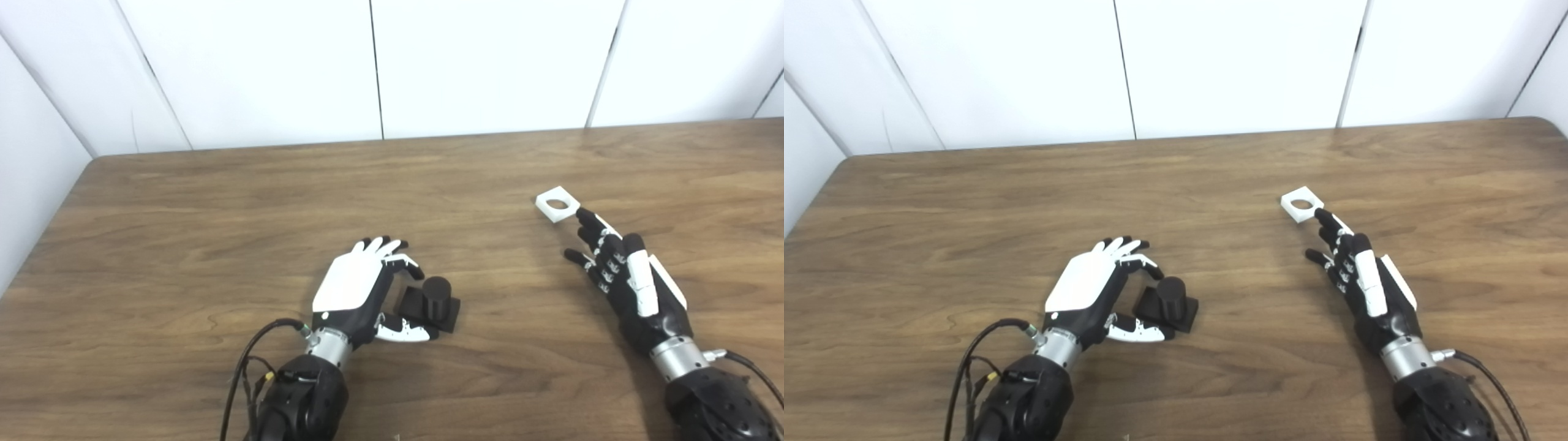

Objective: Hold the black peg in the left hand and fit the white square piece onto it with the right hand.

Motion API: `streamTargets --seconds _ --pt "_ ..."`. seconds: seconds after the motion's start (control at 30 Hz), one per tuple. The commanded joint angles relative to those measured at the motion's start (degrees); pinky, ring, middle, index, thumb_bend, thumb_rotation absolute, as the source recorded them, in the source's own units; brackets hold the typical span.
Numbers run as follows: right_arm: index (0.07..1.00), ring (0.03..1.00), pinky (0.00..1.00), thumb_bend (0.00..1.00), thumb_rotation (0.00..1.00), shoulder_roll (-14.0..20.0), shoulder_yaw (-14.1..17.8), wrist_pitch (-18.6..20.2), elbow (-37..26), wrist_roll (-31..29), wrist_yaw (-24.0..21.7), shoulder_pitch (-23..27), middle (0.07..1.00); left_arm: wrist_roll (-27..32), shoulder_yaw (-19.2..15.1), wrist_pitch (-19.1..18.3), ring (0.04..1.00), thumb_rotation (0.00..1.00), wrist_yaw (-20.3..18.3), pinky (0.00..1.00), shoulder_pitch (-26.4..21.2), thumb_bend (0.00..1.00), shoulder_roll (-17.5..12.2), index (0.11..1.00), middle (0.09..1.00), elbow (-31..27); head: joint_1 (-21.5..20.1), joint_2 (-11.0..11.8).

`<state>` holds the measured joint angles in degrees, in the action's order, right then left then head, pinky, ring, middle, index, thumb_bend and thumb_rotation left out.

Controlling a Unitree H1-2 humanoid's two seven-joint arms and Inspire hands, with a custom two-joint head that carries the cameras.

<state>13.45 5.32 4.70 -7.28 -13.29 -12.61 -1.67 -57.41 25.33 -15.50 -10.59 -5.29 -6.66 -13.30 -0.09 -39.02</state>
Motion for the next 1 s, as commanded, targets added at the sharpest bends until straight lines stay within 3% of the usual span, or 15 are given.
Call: streamTargets --seconds 0.0,0.43,0.83,0.97 --pt "0.926 0.996 0.88 0.71 1.0 -0.1 -0.1 0.3 -0.1 -0.2 0.0 -0.8 0.984 -3.7 0.4 0.0 0.985 0.23 0.3 1.0 -1.2 0.85 -1.7 0.624 0.931 2.3 -0.1 -0.1" --pt "0.933 0.997 0.88 0.7 1.0 -0.3 -0.1 0.1 -0.5 -0.7 -0.2 -1.3 0.98 -6.5 1.6 -0.2 0.984 0.28 -1.9 1.0 -3.0 0.84 -2.7 0.602 0.912 4.0 0.0 -0.4" --pt "0.945 1.0 0.88 0.69 1.0 -0.4 0.1 -0.2 -1.0 -0.9 0.0 -1.6 0.984 -6.2 1.8 0.0 0.966 0.26 -4.3 1.0 -3.7 0.82 -3.4 0.523 0.871 4.7 0.0 -0.7" --pt "0.963 1.0 0.89 0.68 1.0 -0.4 0.2 0.0 -1.1 -1.5 -0.2 -1.6 0.994 -6.5 2.0 -0.6 0.965 0.24 -6.7 1.0 -3.9 0.81 -3.6 0.504 0.867 3.9 0.1 -0.9"
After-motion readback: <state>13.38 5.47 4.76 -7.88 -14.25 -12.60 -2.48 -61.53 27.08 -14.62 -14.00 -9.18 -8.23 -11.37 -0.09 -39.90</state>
